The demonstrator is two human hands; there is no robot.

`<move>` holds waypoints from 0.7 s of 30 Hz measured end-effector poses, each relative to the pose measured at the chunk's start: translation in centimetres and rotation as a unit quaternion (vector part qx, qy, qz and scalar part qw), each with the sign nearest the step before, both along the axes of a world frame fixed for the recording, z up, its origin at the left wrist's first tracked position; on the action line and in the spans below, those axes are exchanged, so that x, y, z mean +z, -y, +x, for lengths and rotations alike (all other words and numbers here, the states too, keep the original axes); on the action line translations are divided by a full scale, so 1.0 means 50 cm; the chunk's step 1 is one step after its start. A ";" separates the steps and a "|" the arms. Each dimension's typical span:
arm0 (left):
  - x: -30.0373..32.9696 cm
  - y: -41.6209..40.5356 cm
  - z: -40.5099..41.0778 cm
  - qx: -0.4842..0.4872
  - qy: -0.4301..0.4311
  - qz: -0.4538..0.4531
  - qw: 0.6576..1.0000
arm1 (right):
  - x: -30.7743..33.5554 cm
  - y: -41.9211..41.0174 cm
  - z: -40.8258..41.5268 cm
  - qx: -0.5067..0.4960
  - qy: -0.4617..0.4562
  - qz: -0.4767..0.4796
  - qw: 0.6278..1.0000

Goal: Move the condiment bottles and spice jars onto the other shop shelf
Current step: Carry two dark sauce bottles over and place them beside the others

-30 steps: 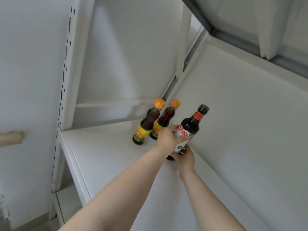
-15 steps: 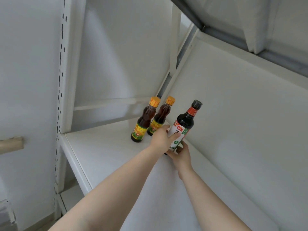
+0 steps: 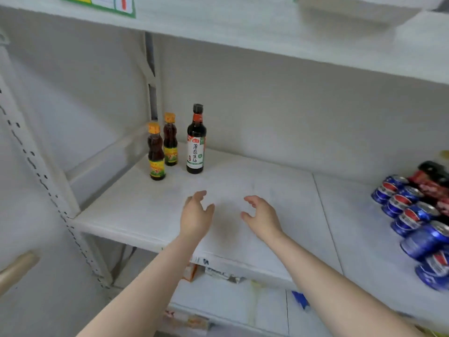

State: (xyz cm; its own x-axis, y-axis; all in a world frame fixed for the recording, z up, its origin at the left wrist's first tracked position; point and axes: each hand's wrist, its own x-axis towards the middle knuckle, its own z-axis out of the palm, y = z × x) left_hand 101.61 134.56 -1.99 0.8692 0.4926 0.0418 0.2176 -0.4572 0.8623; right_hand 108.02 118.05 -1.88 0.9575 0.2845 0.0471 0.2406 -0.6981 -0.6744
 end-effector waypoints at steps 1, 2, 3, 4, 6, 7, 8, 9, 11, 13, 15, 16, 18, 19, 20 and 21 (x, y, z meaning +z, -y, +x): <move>-0.006 0.029 -0.037 -0.034 0.008 0.012 0.999 | -0.006 0.030 -0.048 -0.018 0.006 -0.006 1.000; -0.013 0.058 -0.074 -0.069 0.017 0.021 0.997 | -0.012 0.061 -0.097 -0.033 0.013 -0.013 0.999; -0.020 0.088 -0.109 -0.104 0.025 0.030 0.994 | -0.019 0.091 -0.148 -0.049 0.019 -0.020 0.998; -0.025 0.119 -0.142 -0.140 0.034 0.042 0.989 | -0.025 0.120 -0.198 -0.067 0.022 -0.028 0.997; -0.033 0.176 -0.202 -0.210 0.055 0.068 0.974 | -0.035 0.176 -0.293 -0.109 0.025 -0.050 0.992; -0.038 0.205 -0.229 -0.243 0.061 0.080 0.965 | -0.040 0.204 -0.338 -0.132 0.024 -0.067 0.989; -0.047 0.233 -0.254 -0.276 0.066 0.091 0.955 | -0.045 0.233 -0.384 -0.157 0.015 -0.087 0.984; -0.058 0.261 -0.277 -0.309 0.065 0.100 0.944 | -0.050 0.263 -0.431 -0.180 0.003 -0.108 0.978; -0.084 0.320 -0.324 -0.370 0.052 0.117 0.920 | -0.064 0.319 -0.523 -0.226 -0.024 -0.142 0.963; -0.106 0.380 -0.373 -0.422 0.026 0.129 0.897 | -0.080 0.370 -0.611 -0.270 -0.048 -0.152 0.949; -0.124 0.439 -0.421 -0.477 0.015 0.146 0.867 | -0.094 0.414 -0.694 -0.310 -0.079 -0.157 0.934; -0.132 0.470 -0.445 -0.507 0.017 0.155 0.848 | -0.101 0.435 -0.736 -0.328 -0.095 -0.166 0.925; -0.142 0.531 -0.492 -0.560 0.021 0.180 0.808 | -0.114 0.473 -0.818 -0.361 -0.118 -0.183 0.907; -0.143 0.562 -0.519 -0.582 0.021 0.191 0.790 | -0.120 0.491 -0.860 -0.382 -0.125 -0.185 0.897; -0.144 0.592 -0.546 -0.599 0.020 0.200 0.775 | -0.125 0.507 -0.902 -0.404 -0.133 -0.180 0.887; -0.144 0.623 -0.575 -0.616 0.023 0.206 0.760 | -0.129 0.522 -0.945 -0.425 -0.139 -0.174 0.878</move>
State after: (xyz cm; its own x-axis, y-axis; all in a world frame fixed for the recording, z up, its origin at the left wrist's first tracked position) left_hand 72.88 103.43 -9.19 0.6531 -0.7571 0.0161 -0.6203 -0.5227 0.5849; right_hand 60.75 91.96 -8.31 0.7920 -0.5865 -0.1697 -0.6060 -0.7212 -0.3357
